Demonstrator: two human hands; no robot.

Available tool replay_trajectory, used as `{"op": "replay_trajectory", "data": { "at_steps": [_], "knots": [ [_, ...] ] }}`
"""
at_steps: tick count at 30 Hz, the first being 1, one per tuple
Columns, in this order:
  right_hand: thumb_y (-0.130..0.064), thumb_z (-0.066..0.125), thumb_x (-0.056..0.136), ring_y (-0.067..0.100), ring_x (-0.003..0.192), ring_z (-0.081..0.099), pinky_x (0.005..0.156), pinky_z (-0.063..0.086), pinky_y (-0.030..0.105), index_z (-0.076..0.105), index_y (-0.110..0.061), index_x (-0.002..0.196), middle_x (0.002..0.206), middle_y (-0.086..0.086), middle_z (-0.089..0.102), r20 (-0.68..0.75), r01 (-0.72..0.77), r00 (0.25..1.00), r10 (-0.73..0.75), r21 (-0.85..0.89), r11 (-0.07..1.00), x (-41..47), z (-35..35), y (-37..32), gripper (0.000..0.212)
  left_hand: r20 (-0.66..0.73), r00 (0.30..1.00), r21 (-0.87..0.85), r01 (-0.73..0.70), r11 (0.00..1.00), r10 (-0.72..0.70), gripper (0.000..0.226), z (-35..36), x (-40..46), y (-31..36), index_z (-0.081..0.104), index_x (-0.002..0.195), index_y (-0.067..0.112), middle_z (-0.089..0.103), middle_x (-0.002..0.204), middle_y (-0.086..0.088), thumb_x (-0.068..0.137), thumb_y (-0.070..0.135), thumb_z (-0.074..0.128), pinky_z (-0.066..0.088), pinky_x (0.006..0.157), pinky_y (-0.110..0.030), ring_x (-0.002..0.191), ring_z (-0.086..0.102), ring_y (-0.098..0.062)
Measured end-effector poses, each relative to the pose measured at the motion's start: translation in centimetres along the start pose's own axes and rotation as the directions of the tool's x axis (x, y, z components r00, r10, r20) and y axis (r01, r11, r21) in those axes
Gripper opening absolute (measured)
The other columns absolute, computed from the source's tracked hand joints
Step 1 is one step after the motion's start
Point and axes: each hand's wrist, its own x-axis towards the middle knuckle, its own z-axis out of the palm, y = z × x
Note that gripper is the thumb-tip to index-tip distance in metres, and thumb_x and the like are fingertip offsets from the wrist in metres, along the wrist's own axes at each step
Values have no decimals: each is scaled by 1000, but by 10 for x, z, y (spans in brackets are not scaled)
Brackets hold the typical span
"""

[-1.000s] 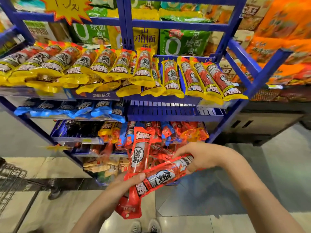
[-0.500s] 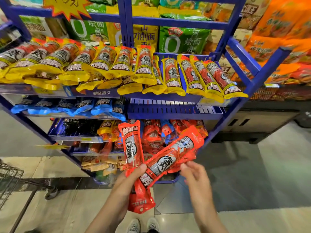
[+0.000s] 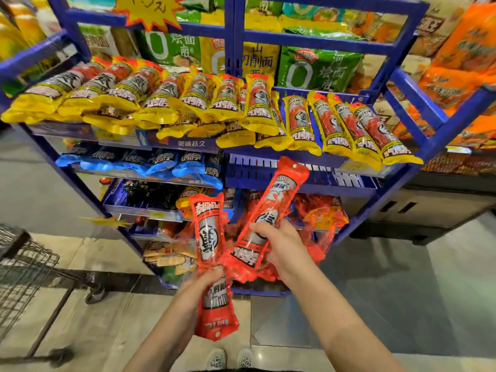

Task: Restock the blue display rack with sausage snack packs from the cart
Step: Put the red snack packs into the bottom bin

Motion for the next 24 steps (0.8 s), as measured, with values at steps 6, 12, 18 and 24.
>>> {"op": "replay_trajectory", "data": {
  "at_steps": [6,12,18,24],
  "knots": [
    [-4,64,80,24,83,63,78,50,40,56,-12,101,88,9,65,33,-38,999,38,-6,999,22,26,19,24,-34,997,-74,-76,994,74,31,-24,-9,6,60,104,0,64,76,-16,78,18,61,54,50,-28,53,63,-19],
    [-14,68,81,27,93,67,77,55,42,53,-11,116,103,11,69,48,-97,994,99,-34,995,32,25,22,39,-94,993,-82,-79,994,71,38,-32,-6,12,59,106,0,64,70,-13,75,21,63,54,53,-31,52,62,-21],
    [-28,73,80,30,96,68,86,55,48,53,-8,124,111,14,68,-13,-126,992,126,-84,988,52,29,3,52,-62,994,-86,-91,992,86,33,-32,-8,15,57,109,0,64,75,-14,82,19,61,56,56,-36,57,63,-22],
    [-36,84,65,25,82,69,62,54,33,58,-5,122,107,14,68,-63,-68,995,71,47,997,57,20,-12,70,-71,990,-43,-124,991,121,44,-31,-6,19,57,115,4,67,82,-11,77,26,64,53,61,-35,68,64,-23]
  ]
}}
